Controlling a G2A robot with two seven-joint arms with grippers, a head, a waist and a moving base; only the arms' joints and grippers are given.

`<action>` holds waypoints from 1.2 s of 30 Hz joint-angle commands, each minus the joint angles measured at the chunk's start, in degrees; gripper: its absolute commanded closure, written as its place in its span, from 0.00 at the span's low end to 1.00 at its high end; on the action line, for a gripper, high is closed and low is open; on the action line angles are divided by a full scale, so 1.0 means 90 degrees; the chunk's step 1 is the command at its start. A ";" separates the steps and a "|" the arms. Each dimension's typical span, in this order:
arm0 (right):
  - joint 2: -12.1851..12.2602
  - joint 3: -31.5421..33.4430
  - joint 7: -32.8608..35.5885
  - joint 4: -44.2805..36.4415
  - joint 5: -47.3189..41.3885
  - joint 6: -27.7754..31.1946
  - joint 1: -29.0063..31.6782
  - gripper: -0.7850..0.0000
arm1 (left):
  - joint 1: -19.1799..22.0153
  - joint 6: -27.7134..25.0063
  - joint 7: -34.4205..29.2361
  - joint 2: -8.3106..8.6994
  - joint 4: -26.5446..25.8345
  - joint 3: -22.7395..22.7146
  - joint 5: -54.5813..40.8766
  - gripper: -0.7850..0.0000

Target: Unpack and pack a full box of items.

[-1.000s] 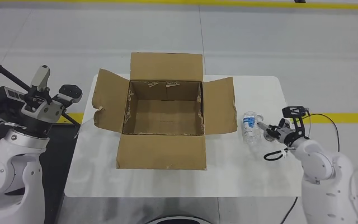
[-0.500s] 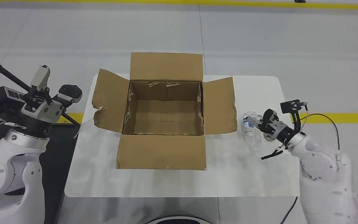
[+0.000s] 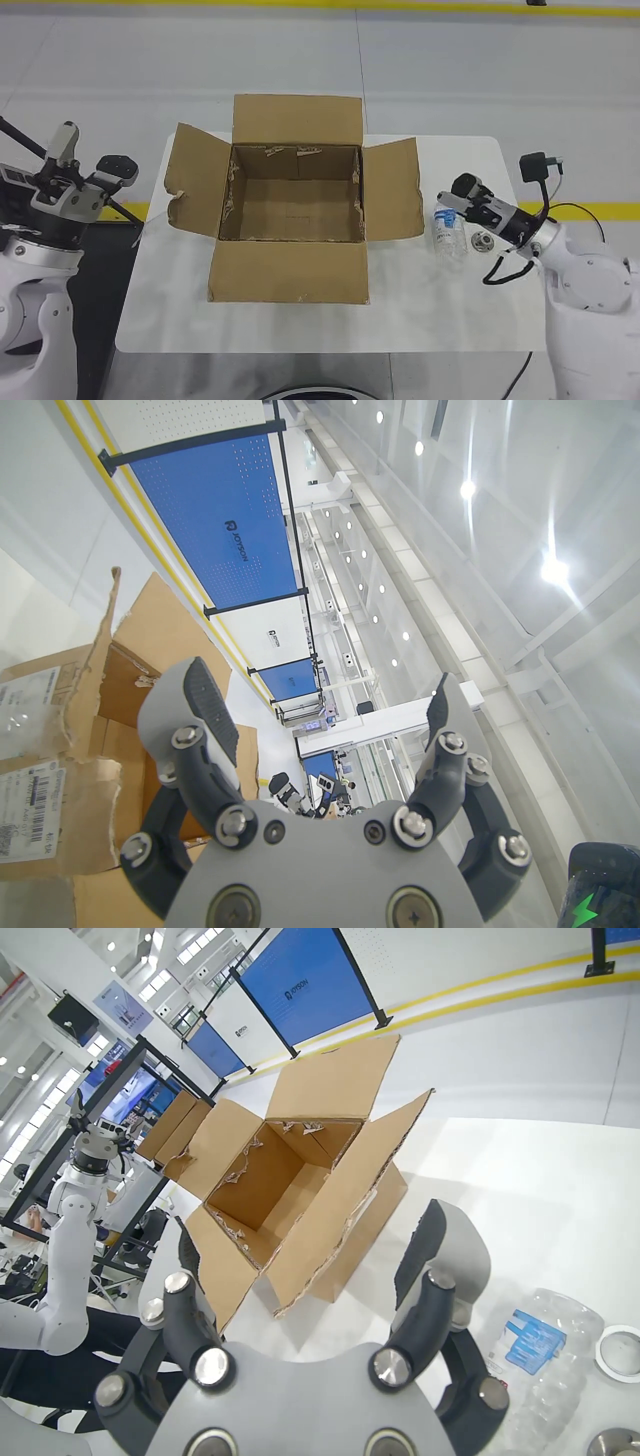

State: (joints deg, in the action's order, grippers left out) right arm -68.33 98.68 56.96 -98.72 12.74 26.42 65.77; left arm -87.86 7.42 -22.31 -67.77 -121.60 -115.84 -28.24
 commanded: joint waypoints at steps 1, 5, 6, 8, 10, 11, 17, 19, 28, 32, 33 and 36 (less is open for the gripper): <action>0.0000 0.0000 0.0000 0.0000 0.0000 0.0001 0.0000 0.00 | -0.0050 -0.0034 0.0032 -0.0001 0.0044 -0.0050 -0.0021 0.00; 0.0004 -0.0109 -0.0080 -0.0109 0.0142 -0.0155 0.0033 0.00 | -0.0131 -0.0133 0.0121 -0.0008 0.0132 -0.0107 -0.0069 0.00; 0.0008 -0.0215 -0.0044 -0.0146 0.0193 -0.0288 0.0008 0.00 | -0.0149 -0.0161 0.0146 -0.0011 0.0148 -0.0114 -0.0084 0.00; 0.0024 -0.0373 0.0102 -0.0072 0.0216 -0.0666 -0.0172 0.00 | -0.0187 -0.0192 0.0184 -0.0016 0.0167 -0.0132 -0.0134 0.00; 0.0038 -0.0553 0.0333 0.0143 0.0172 -0.1097 -0.0432 0.00 | -0.0227 -0.0232 0.0206 -0.0021 0.0165 -0.0155 -0.0184 0.00; 0.0045 -0.0627 0.0444 0.0273 0.0124 -0.1246 -0.0585 0.00 | -0.0248 -0.0247 0.0219 -0.0023 0.0164 -0.0168 -0.0203 0.00; 0.0089 -0.1128 0.1351 0.1208 -0.0221 -0.1812 -0.1423 0.00 | -0.0299 -0.0275 0.0275 -0.0029 0.0153 -0.0193 -0.0252 0.00; 0.0091 -0.1316 0.1502 0.1465 -0.0275 -0.1876 -0.1626 0.00 | -0.0299 -0.0275 0.0275 -0.0029 0.0153 -0.0193 -0.0252 0.00; 0.0089 -0.2062 0.1682 0.1963 -0.0176 -0.1936 -0.2126 0.00 | -0.0299 -0.0275 0.0275 -0.0029 0.0153 -0.0193 -0.0252 0.00; 0.0094 -0.2275 0.1637 0.1997 -0.0130 -0.1966 -0.2214 0.00 | -0.0299 -0.0275 0.0275 -0.0029 0.0153 -0.0193 -0.0252 0.00; 0.0096 -0.2324 0.1627 0.2002 -0.0121 -0.1972 -0.2230 0.00 | -0.0299 -0.0275 0.0275 -0.0029 0.0153 -0.0193 -0.0252 0.00; 0.0097 -0.2483 0.1578 0.2023 -0.0073 -0.2010 -0.2285 0.00 | -0.0299 -0.0275 0.0275 -0.0029 0.0153 -0.0193 -0.0252 0.00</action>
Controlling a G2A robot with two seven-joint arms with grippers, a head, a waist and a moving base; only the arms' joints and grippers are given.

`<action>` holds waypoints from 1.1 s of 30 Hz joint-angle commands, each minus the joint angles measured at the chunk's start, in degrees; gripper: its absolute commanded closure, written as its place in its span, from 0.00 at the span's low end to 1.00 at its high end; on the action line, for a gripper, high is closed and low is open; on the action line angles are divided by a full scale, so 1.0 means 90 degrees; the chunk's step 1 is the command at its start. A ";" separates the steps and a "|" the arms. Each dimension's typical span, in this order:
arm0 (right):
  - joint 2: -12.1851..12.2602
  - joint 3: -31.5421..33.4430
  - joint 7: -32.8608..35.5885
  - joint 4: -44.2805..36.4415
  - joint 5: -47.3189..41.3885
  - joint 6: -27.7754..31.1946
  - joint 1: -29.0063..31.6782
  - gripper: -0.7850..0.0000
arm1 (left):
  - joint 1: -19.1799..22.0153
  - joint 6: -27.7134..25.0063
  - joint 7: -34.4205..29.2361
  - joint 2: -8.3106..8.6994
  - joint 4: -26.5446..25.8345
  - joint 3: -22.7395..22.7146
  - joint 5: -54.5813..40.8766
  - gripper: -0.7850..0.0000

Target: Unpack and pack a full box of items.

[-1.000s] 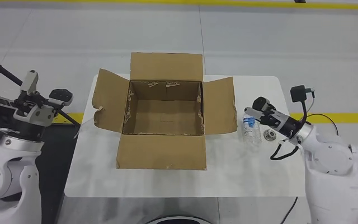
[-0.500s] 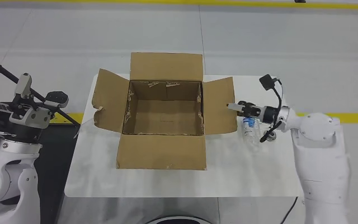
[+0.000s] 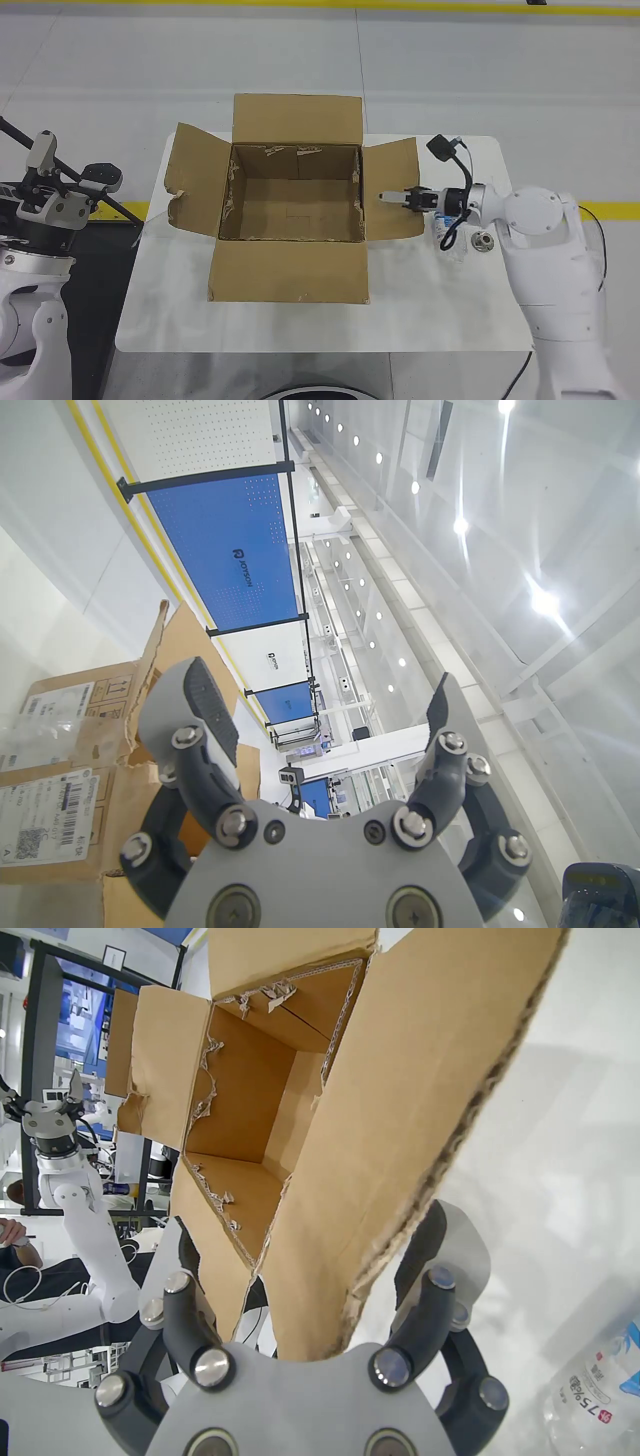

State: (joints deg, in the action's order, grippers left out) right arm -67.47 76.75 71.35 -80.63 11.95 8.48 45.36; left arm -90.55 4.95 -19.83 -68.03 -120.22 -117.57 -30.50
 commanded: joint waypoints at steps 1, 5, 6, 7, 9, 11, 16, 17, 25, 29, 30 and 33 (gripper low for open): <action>0.0000 -0.0094 -0.0040 0.0024 0.0022 -0.0028 -0.0038 0.00 | 0.0000 0.0000 0.0000 0.0000 0.0000 0.0000 0.0000 0.00; 0.0001 -0.0260 -0.0096 0.0071 0.0006 -0.0039 -0.0110 0.00 | 0.0000 0.0000 0.0000 0.0000 0.0000 0.0000 0.0000 0.00; 0.0002 -0.0299 -0.0106 0.0077 0.0007 -0.0040 -0.0126 0.00 | 0.0000 0.0000 0.0000 0.0000 0.0000 0.0000 0.0000 0.00; 0.0003 -0.0338 -0.0115 0.0082 0.0009 -0.0038 -0.0140 0.00 | 0.0000 0.0000 0.0000 0.0000 0.0000 0.0000 0.0000 0.00; 0.0009 -0.0387 -0.0134 0.0105 0.0006 -0.0035 -0.0170 0.00 | 0.0000 0.0000 0.0000 0.0000 0.0000 0.0000 0.0000 0.00; 0.0017 -0.0424 -0.0162 0.0112 0.0012 -0.0043 -0.0188 0.00 | 0.0000 0.0000 0.0000 0.0000 0.0000 0.0000 0.0000 0.00; 0.0113 -0.0156 -0.0328 -0.0143 0.0179 -0.0117 -0.0046 0.00 | 0.0000 0.0000 0.0000 0.0000 0.0000 0.0000 0.0000 0.00; 0.0147 -0.0030 -0.0362 -0.0251 0.0226 -0.0135 0.0036 0.00 | 0.0000 0.0000 0.0000 0.0000 0.0000 0.0000 0.0000 0.00; 0.0450 0.1011 -0.0641 -0.1604 0.1625 -0.0660 0.1173 0.00 | 0.0000 0.0000 0.0000 0.0000 0.0000 0.0000 0.0000 0.00; 0.0539 0.1211 -0.0621 -0.2029 0.2420 -0.1138 0.1684 0.00 | 0.0000 0.0000 0.0000 0.0000 0.0000 0.0000 0.0000 0.00; 0.0554 0.1230 -0.0620 -0.2091 0.2579 -0.1238 0.1780 0.00 | 0.0000 0.0000 0.0000 0.0000 0.0000 0.0000 0.0000 0.00; 0.0597 0.1224 -0.0598 -0.2116 0.3101 -0.1428 0.1946 0.00 | 0.0000 0.0000 0.0000 0.0000 0.0000 0.0000 0.0000 0.00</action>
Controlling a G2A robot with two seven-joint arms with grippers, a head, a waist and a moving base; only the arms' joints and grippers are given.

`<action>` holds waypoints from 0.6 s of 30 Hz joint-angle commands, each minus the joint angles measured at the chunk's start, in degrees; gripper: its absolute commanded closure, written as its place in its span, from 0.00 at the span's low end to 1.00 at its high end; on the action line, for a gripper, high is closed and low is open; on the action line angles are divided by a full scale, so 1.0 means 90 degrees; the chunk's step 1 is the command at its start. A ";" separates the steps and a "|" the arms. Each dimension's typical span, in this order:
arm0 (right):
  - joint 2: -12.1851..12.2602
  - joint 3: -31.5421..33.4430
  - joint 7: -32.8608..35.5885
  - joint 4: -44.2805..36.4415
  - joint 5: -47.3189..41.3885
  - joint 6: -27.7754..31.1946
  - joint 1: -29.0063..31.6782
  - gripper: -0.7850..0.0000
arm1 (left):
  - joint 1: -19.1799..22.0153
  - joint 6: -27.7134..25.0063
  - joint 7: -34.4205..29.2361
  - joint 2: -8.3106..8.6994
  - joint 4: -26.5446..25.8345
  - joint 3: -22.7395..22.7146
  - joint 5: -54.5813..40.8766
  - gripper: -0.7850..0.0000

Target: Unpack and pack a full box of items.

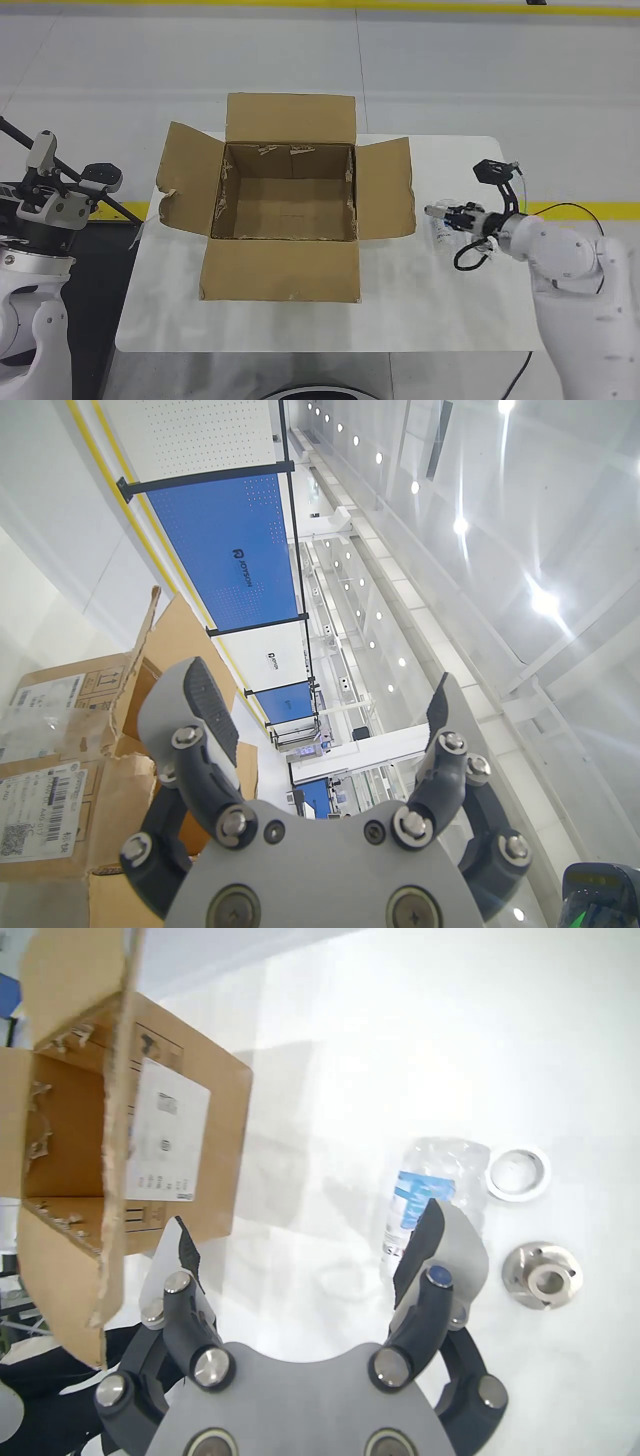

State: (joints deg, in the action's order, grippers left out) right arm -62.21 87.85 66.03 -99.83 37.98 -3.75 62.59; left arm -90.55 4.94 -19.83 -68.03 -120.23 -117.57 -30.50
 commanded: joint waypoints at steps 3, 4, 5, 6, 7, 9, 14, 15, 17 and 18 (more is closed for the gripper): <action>0.0026 -0.0086 -0.0144 0.0054 0.0573 -0.0287 0.0099 0.00 | 0.0000 0.0000 0.0000 0.0000 0.0000 0.0000 0.0000 0.00; 0.0030 -0.0094 -0.0189 0.0063 0.0627 -0.0310 0.0113 0.00 | 0.0000 0.0000 0.0000 0.0000 0.0000 0.0000 0.0000 0.00; 0.0036 -0.0090 -0.0226 0.0078 0.0699 -0.0332 0.0128 0.00 | 0.0000 0.0000 0.0000 0.0000 0.0000 0.0000 0.0000 0.00; 0.0042 -0.0079 -0.0264 0.0094 0.0774 -0.0372 0.0143 0.00 | 0.0000 0.0000 0.0000 0.0000 0.0000 0.0000 0.0000 0.00; 0.0048 -0.0069 -0.0291 0.0107 0.0820 -0.0402 0.0158 0.00 | 0.0000 0.0000 0.0000 0.0000 0.0000 0.0000 0.0000 0.00; 0.0057 -0.0055 -0.0300 0.0143 0.0847 -0.0404 0.0179 0.00 | 0.0000 0.0000 0.0000 0.0000 0.0000 0.0000 0.0000 0.00; 0.0083 -0.0072 -0.0246 0.0443 0.1067 -0.0489 0.0081 0.00 | 0.0000 0.0000 0.0000 0.0000 0.0000 0.0000 0.0000 0.00; 0.0086 -0.0048 -0.0279 0.0533 0.1095 -0.0571 0.0043 0.00 | 0.0000 0.0000 0.0000 0.0000 0.0000 0.0000 0.0000 0.00; 0.0096 0.0035 -0.0352 0.0747 0.1114 -0.0679 -0.0034 0.00 | 0.0000 0.0000 0.0000 0.0000 0.0000 0.0000 0.0000 0.00; 0.0104 0.0081 -0.0380 0.0863 0.1169 -0.0747 -0.0069 0.00 | 0.0000 0.0000 0.0000 0.0000 0.0000 0.0000 0.0000 0.00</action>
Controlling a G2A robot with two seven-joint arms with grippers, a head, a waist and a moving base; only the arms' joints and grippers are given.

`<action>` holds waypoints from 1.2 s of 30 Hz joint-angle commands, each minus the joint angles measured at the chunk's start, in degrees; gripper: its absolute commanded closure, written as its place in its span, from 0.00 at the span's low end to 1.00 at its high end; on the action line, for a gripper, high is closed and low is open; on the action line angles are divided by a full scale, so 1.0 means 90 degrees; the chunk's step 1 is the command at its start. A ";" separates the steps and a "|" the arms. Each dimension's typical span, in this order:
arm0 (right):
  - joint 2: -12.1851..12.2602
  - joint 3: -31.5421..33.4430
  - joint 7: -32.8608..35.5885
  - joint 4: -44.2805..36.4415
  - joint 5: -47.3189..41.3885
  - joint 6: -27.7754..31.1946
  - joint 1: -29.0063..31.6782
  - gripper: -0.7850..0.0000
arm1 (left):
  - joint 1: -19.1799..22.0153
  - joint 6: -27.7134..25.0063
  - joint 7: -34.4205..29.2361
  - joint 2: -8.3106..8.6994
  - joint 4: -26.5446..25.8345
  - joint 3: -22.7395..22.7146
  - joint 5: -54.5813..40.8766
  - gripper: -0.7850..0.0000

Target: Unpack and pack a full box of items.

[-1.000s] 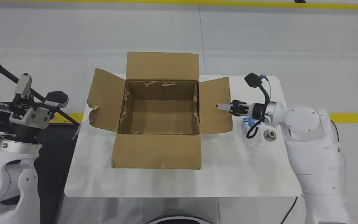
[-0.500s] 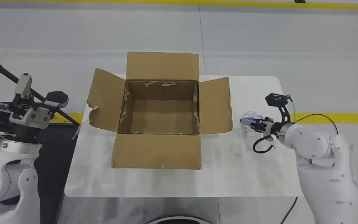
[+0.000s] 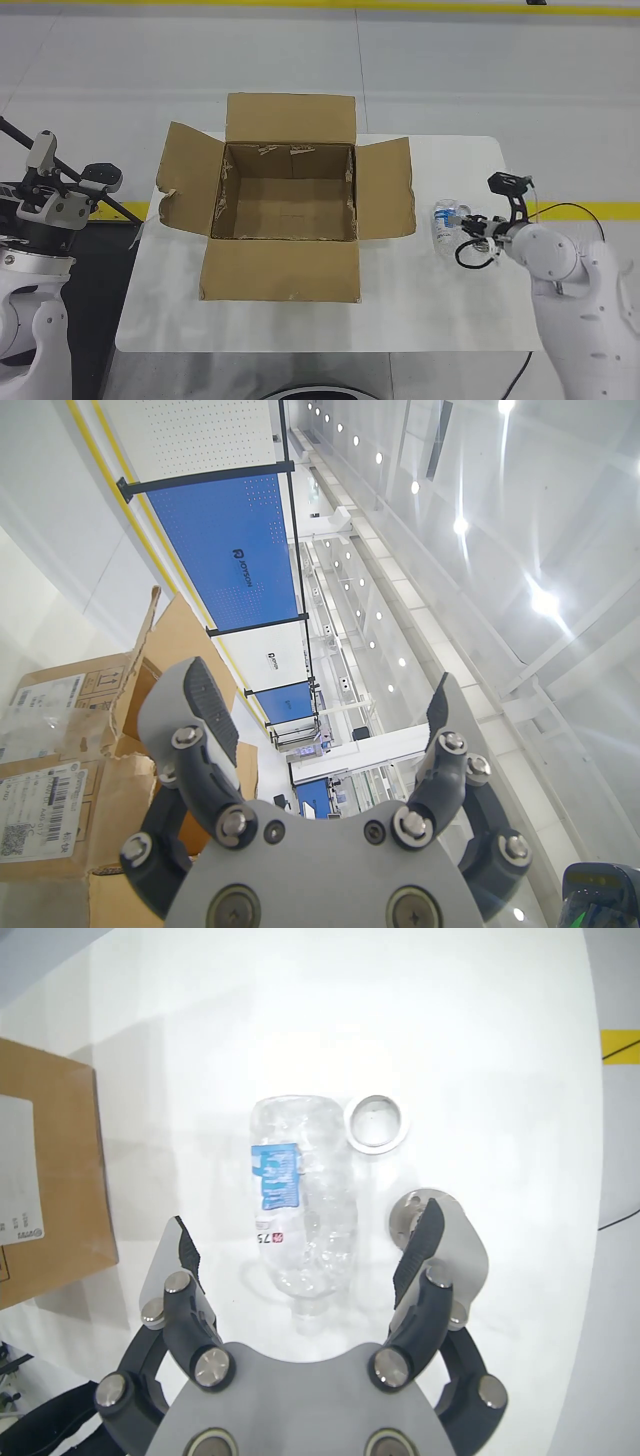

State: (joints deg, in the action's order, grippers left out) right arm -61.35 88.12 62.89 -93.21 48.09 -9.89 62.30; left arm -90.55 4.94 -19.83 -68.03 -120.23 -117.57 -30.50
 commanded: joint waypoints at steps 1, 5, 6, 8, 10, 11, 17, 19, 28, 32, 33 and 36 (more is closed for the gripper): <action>0.0015 0.0075 -0.0042 0.0219 0.0100 -0.0111 -0.0065 0.00 | 0.0000 0.0000 0.0000 0.0000 0.0000 0.0000 0.0000 0.00; 0.0047 0.0138 0.0096 0.0531 0.0175 -0.0094 -0.0150 0.00 | 0.0000 0.0000 0.0000 0.0000 0.0000 0.0000 0.0000 0.00; 0.0053 0.0146 0.0138 0.0586 0.0187 -0.0098 -0.0168 0.00 | 0.0000 0.0000 0.0000 0.0000 0.0000 0.0000 0.0000 0.00; 0.0070 0.0158 0.0258 0.0698 0.0254 -0.0098 -0.0198 0.11 | 0.0000 0.0000 0.0000 0.0000 0.0000 0.0000 0.0000 0.00; 0.0084 0.0166 0.0346 0.0791 0.0301 -0.0110 -0.0231 0.23 | 0.0000 0.0000 0.0000 0.0000 0.0000 0.0000 0.0000 0.00; 0.0089 0.0175 0.0364 0.0833 0.0299 -0.0106 -0.0249 0.26 | 0.0000 0.0000 0.0000 0.0000 0.0000 0.0000 0.0000 0.00; 0.0101 0.0067 0.0423 0.1105 0.0359 -0.0084 -0.0357 0.33 | 0.0000 0.0000 0.0000 0.0000 0.0000 0.0000 0.0000 0.00; 0.0101 0.0006 0.0438 0.1200 0.0429 -0.0131 -0.0421 0.40 | 0.0000 0.0000 0.0000 0.0000 0.0000 0.0000 0.0000 0.00; 0.0093 -0.0289 0.0550 0.1436 0.0746 -0.0339 -0.0642 0.53 | 0.0000 0.0000 0.0000 0.0000 0.0000 0.0000 0.0000 0.00; 0.0087 -0.0368 0.0575 0.1486 0.0763 -0.0377 -0.0697 0.53 | 0.0000 0.0000 0.0000 0.0000 0.0000 0.0000 0.0000 0.00; 0.0087 -0.0383 0.0581 0.1497 0.0773 -0.0381 -0.0706 0.53 | 0.0000 0.0000 0.0000 0.0000 0.0000 0.0000 0.0000 0.00; 0.0084 -0.0432 0.0585 0.1527 0.0806 -0.0413 -0.0734 0.53 | 0.0000 0.0000 0.0000 0.0000 0.0000 0.0000 0.0000 0.00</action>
State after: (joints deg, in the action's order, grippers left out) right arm -60.58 84.38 68.19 -79.55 55.28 -13.55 55.77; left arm -90.55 4.94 -19.83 -68.03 -120.23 -117.57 -30.50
